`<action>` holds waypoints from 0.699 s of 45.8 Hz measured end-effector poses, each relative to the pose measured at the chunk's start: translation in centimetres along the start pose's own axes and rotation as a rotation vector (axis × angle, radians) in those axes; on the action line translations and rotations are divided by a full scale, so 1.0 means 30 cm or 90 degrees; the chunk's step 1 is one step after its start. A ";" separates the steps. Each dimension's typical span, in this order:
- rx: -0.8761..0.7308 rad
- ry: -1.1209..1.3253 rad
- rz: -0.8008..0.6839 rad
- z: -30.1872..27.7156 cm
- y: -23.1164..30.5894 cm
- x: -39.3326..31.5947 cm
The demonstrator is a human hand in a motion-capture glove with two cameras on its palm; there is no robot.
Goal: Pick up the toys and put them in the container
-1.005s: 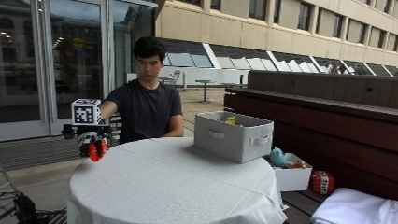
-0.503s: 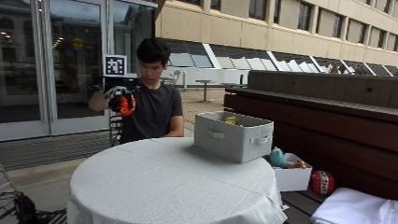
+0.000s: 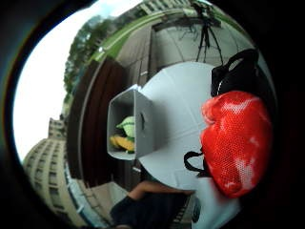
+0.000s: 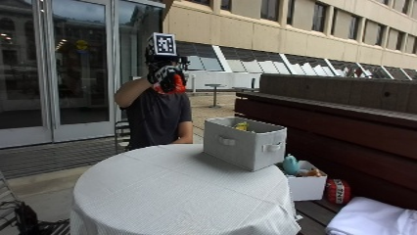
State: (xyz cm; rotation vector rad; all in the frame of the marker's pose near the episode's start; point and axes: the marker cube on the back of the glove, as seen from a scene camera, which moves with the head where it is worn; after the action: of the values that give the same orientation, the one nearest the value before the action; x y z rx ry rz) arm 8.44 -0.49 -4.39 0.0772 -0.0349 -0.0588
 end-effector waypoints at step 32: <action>-0.004 -0.067 -0.124 -0.043 -0.147 -0.772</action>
State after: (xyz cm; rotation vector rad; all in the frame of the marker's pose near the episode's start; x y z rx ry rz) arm -14.87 -3.39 -6.77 0.0704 -0.1321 -0.2577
